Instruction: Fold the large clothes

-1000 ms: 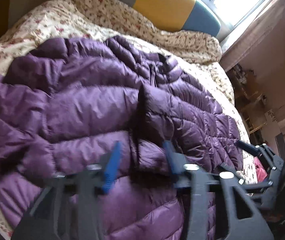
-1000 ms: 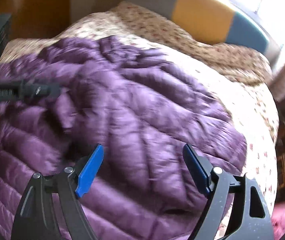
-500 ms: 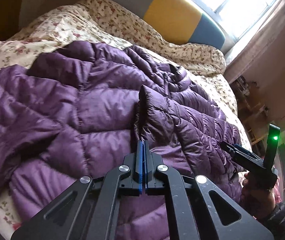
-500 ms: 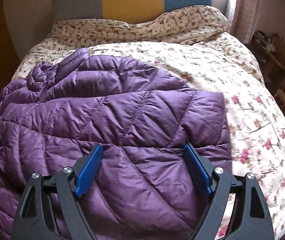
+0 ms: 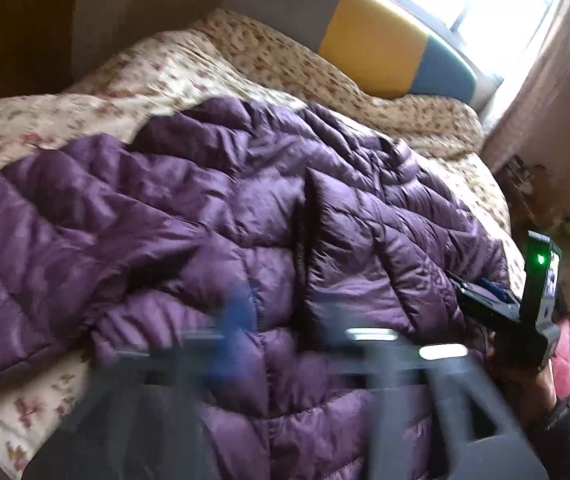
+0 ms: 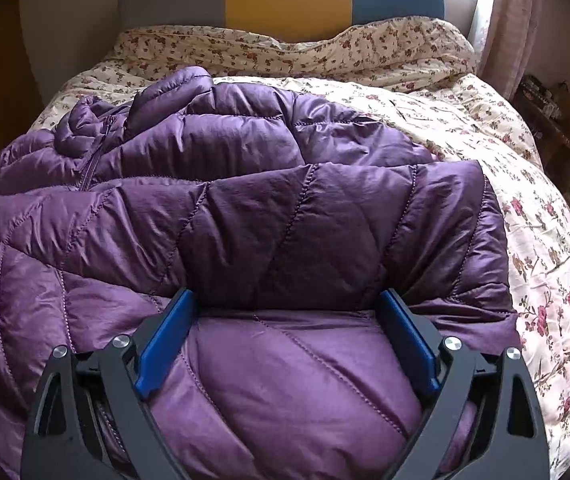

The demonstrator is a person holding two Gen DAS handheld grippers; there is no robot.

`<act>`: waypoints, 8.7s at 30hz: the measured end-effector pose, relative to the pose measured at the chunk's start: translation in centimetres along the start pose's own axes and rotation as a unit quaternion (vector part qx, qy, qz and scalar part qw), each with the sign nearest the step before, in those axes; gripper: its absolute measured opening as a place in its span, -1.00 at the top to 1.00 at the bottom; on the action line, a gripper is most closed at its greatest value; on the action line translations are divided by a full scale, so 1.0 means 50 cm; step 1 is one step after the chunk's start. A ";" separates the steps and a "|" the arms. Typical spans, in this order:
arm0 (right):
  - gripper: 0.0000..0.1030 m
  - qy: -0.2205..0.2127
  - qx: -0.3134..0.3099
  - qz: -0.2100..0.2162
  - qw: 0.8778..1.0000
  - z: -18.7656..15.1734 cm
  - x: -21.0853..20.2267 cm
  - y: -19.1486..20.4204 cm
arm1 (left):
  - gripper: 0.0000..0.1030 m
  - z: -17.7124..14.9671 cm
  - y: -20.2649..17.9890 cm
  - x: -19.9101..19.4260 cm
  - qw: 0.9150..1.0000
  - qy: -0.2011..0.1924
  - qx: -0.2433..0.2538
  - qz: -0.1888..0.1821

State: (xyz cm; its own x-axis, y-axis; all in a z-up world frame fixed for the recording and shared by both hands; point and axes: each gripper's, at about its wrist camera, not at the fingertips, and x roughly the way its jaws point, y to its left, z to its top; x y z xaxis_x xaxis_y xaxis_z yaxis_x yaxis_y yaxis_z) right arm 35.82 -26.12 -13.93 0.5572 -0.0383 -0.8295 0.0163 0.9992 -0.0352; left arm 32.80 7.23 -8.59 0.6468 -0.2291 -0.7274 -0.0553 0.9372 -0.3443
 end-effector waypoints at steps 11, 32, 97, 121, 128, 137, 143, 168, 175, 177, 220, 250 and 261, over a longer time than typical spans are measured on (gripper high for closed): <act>-0.80 -0.011 -0.002 -0.007 1.000 -0.006 -0.002 0.004 | -0.12 0.035 -0.094 0.023 0.998 -0.016 0.053 -0.008; -0.82 -0.015 -0.003 -0.009 1.000 -0.006 -0.004 0.012 | -0.25 -0.007 -0.006 0.037 1.000 0.016 -0.021 0.003; -0.84 -0.022 0.001 -0.005 1.000 -0.011 -0.005 0.004 | 0.68 0.084 -0.144 0.028 0.977 0.006 -0.051 -0.208; -0.81 -0.021 -0.001 -0.010 1.000 -0.006 -0.010 0.004 | -0.15 0.042 -0.166 0.071 0.966 0.040 -0.028 -0.253; -0.29 -0.038 -0.007 -0.039 0.998 0.002 -0.061 -0.002 | -0.15 0.031 -0.086 0.028 0.984 0.015 -0.023 -0.178; -0.19 -0.052 0.064 0.024 0.996 0.031 -0.144 -0.039 | -0.15 0.023 -0.021 -0.019 0.988 -0.014 -0.042 -0.145; -0.20 0.011 0.060 0.108 0.992 0.049 -0.106 0.036 | -0.15 0.019 0.020 -0.046 0.990 -0.029 -0.052 -0.126; 0.97 0.007 0.002 -0.036 0.999 -0.013 -0.061 -0.017 | -0.13 0.048 0.099 0.039 0.999 -0.002 -0.033 -0.014; 1.00 -0.005 0.011 -0.038 0.999 -0.029 -0.041 -0.030 | -0.08 0.014 0.091 0.068 1.000 -0.004 -0.003 0.023; 1.00 -0.003 0.012 -0.037 0.999 -0.026 -0.043 -0.031 | -0.08 0.014 0.086 0.065 1.000 -0.001 0.000 0.030; -0.53 -0.046 -0.027 0.058 0.997 0.018 0.009 0.162 | -0.56 0.060 0.039 0.139 0.993 -0.015 0.080 0.084; -0.95 -0.014 -0.025 0.097 0.995 0.013 -0.108 0.126 | -0.66 0.035 0.067 0.009 0.999 -0.016 0.031 0.041; -0.95 0.066 -0.025 0.085 0.994 -0.237 -0.246 -0.084 | -0.66 -0.178 0.152 -0.190 1.000 0.015 0.014 0.012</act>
State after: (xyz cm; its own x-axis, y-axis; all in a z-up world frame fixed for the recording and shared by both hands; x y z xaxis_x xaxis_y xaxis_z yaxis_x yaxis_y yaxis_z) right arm 19.04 -29.89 -10.20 0.4354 0.1266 -0.8913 -0.1110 0.9901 0.0864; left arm 19.46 14.18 -9.57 0.6231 -0.2132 -0.7525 -0.0494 0.9495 -0.3099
